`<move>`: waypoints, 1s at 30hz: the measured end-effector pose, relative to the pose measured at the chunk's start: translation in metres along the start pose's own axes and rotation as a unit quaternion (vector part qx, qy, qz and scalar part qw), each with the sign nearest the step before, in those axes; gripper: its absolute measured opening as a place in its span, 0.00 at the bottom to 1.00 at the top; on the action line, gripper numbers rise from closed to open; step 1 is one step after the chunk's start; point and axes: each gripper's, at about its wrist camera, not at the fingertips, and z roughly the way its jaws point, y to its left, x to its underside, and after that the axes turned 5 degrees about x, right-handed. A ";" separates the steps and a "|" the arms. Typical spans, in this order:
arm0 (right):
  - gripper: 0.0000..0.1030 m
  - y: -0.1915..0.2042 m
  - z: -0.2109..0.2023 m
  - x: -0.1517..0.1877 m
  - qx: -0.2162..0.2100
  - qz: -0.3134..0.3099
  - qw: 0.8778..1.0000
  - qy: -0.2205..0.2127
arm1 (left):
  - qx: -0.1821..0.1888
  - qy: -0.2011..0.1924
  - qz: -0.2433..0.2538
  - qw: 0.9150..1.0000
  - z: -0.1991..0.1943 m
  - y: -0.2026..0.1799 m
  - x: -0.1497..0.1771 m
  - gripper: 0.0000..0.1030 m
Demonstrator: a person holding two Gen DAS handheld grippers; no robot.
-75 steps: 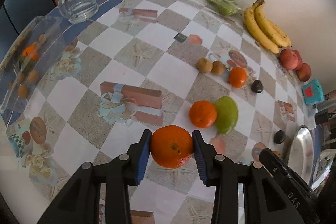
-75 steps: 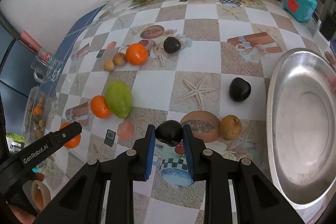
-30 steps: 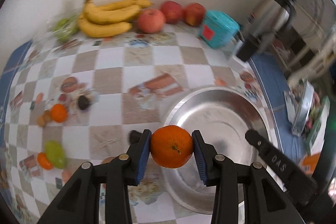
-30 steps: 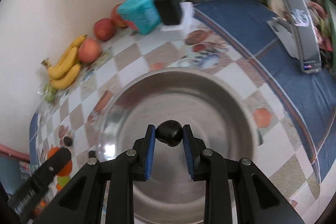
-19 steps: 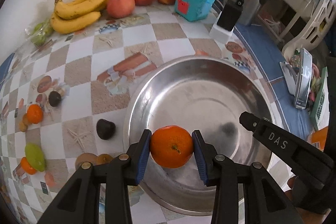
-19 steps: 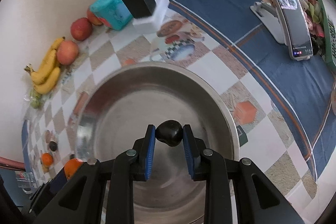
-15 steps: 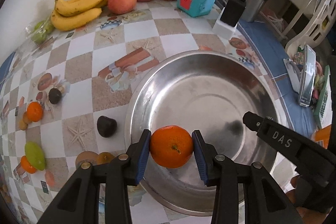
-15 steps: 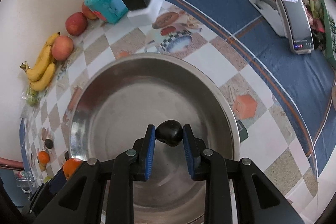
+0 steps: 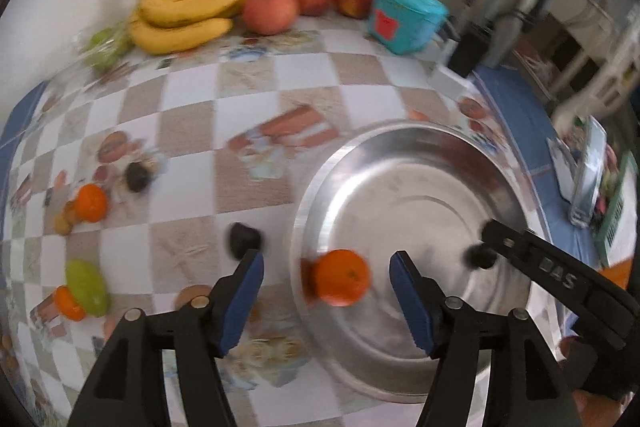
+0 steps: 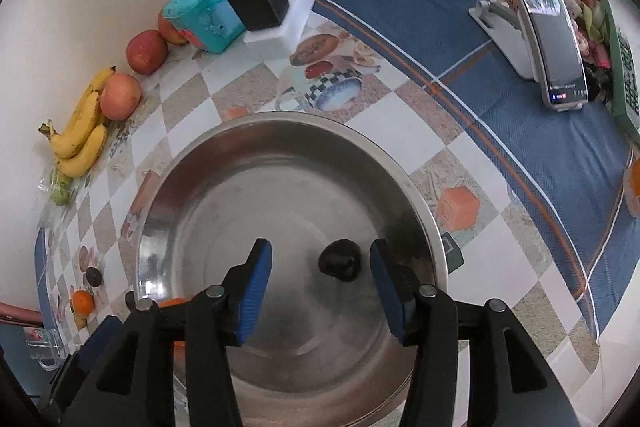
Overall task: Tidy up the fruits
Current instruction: 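Open the left tool dropping the tangerine while the right tool releases the avocado into the bowl, then grasp a second tangerine with the left tool while the right tool grasps a brown kiwi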
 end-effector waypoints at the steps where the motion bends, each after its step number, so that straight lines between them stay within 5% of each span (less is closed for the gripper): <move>1: 0.53 0.002 -0.001 0.000 0.001 -0.004 1.000 -0.002 | -0.007 -0.002 -0.010 1.000 -0.002 0.008 0.000 0.69; 4: 0.68 0.008 -0.002 0.001 0.006 -0.017 1.000 -0.006 | -0.023 -0.007 -0.049 0.998 -0.008 0.036 0.000 0.70; 14: 0.68 0.050 -0.014 0.021 0.004 -0.102 0.995 -0.023 | -0.077 -0.041 -0.160 0.983 -0.039 0.124 0.009 0.80; 18: 0.68 0.071 -0.016 0.033 -0.019 -0.133 0.991 -0.021 | -0.094 -0.050 -0.180 0.978 -0.048 0.146 0.016 0.85; 21: 0.72 0.085 -0.017 0.042 -0.020 -0.159 0.987 -0.027 | -0.107 -0.057 -0.194 0.974 -0.052 0.158 0.022 0.99; 23: 0.81 0.092 -0.017 0.047 -0.024 -0.170 0.985 -0.028 | -0.116 -0.062 -0.200 0.971 -0.056 0.163 0.025 1.00; 30: 0.87 0.109 -0.016 0.060 -0.051 -0.198 0.979 -0.024 | -0.125 -0.078 -0.216 0.965 -0.066 0.176 0.034 1.00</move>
